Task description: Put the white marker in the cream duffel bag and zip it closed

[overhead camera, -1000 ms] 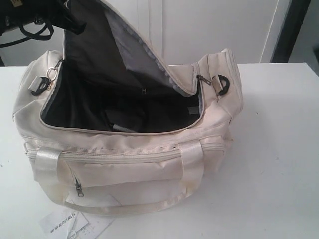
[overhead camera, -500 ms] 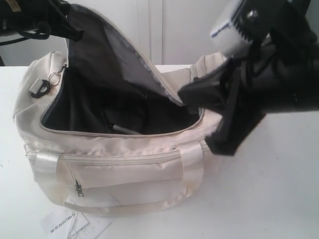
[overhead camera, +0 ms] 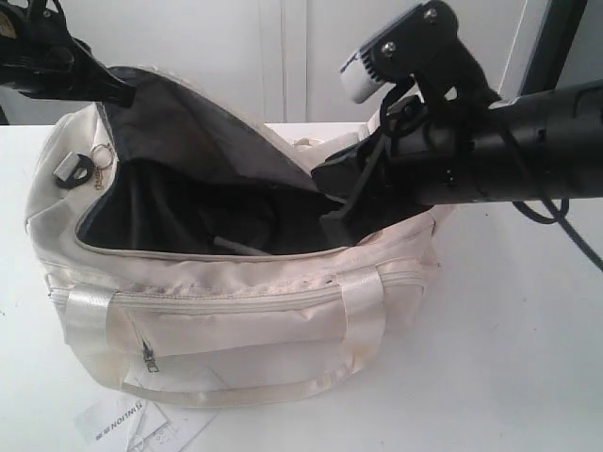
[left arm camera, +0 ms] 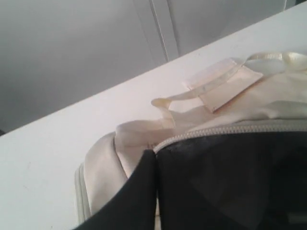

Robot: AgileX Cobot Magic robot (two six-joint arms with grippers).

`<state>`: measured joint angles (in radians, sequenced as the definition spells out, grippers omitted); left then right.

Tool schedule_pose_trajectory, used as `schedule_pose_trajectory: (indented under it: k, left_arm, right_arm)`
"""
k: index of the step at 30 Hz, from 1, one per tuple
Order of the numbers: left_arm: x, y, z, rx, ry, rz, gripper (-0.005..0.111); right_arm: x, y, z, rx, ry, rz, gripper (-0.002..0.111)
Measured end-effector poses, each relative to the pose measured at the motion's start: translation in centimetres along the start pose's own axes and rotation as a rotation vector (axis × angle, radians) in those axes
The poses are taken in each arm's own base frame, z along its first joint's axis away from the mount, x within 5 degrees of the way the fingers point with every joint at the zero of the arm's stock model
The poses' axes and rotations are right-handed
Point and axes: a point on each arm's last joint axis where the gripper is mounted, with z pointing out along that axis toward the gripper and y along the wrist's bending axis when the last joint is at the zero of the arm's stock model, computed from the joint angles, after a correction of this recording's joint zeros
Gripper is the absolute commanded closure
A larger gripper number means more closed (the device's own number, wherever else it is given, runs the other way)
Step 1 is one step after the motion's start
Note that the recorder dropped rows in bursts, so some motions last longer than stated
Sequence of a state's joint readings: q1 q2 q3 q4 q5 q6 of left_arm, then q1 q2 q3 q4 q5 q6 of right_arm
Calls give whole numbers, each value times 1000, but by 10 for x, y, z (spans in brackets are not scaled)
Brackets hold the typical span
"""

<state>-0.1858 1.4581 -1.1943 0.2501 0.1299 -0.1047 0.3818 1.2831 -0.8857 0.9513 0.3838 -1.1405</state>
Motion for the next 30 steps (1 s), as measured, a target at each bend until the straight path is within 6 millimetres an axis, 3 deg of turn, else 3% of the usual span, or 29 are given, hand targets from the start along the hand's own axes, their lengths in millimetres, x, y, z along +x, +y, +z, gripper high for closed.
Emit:
schedule_pose_trajectory:
  k: [4, 6, 13, 20, 23, 26, 28, 30]
  left_arm:
    - [7, -1, -2, 9, 86, -10, 43]
    - [10, -2, -5, 26, 119, -43, 30]
    - [14, -17, -28, 200, 232, -155, 29]
    - [14, -32, -74, 418, 328, -129, 29]
    - [2, -31, -113, 476, 317, -49, 39]
    - [-20, -14, -146, 331, 150, 32, 81]
    - [-22, 1, -148, 171, 137, 56, 105]
    - [-18, 13, -136, 38, 200, 67, 107]
  right_arm:
    - [2, -1, 10, -13, 23, 18, 74]
    - [2, -2, 12, -11, 22, 21, 74]
    - [0, -6, 13, 20, 9, 25, 74]
    - [2, 0, 14, -48, 33, 42, 74]
    - [5, 7, 13, -120, 64, 47, 74]
    - [4, 11, 13, -171, 64, 86, 76]
    - [2, 13, 12, -195, 38, 114, 83]
    - [-4, 16, 12, -229, -22, 139, 101]
